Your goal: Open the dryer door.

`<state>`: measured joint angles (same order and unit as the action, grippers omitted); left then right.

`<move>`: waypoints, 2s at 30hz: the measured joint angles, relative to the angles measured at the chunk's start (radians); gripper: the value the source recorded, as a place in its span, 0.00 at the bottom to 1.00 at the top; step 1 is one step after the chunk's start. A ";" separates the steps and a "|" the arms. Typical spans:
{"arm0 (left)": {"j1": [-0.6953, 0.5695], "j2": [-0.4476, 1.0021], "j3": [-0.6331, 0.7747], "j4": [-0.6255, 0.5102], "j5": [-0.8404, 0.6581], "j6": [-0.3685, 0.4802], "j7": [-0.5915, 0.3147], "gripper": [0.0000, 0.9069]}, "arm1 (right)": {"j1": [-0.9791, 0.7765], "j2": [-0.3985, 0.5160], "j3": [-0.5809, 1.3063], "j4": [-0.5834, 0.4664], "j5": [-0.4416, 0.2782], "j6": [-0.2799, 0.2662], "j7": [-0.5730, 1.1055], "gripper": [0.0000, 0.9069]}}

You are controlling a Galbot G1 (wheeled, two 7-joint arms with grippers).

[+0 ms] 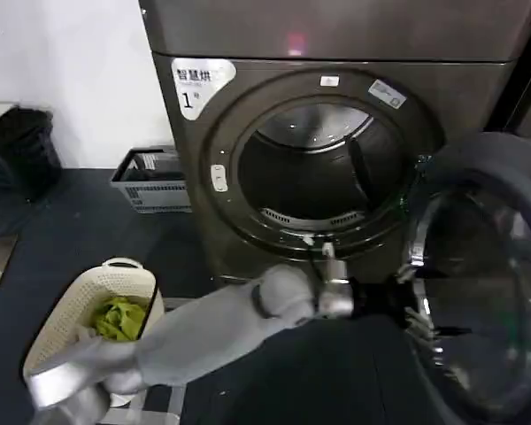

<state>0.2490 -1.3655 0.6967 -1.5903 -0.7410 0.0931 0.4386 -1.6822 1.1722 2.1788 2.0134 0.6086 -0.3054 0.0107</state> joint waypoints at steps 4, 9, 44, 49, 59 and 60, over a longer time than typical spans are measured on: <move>-0.011 -0.087 0.004 0.078 0.053 -0.024 0.005 1.00 | -0.020 -0.017 0.070 -0.014 0.005 0.000 -0.012 1.00; -0.032 -0.181 0.021 0.174 0.069 -0.036 -0.001 1.00 | -0.036 -0.025 0.120 -0.030 0.003 0.002 -0.016 1.00; -0.062 -0.244 0.071 0.292 0.078 -0.197 -0.087 1.00 | -0.041 -0.059 0.133 -0.059 -0.004 0.022 -0.039 1.00; -0.057 -0.244 0.071 0.265 0.067 -0.212 -0.093 1.00 | -0.044 -0.060 0.137 -0.053 -0.003 0.023 -0.040 1.00; -0.055 -0.198 0.067 0.233 0.064 -0.227 -0.095 1.00 | -0.045 -0.055 0.134 -0.049 -0.004 0.028 -0.043 1.00; -0.056 -0.184 0.067 0.227 0.063 -0.229 -0.095 1.00 | -0.045 -0.055 0.134 -0.049 -0.004 0.029 -0.043 1.00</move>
<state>0.1935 -1.5490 0.7634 -1.3633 -0.6782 -0.1360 0.3435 -1.7267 1.1170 2.3128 1.9642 0.6050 -0.2767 -0.0322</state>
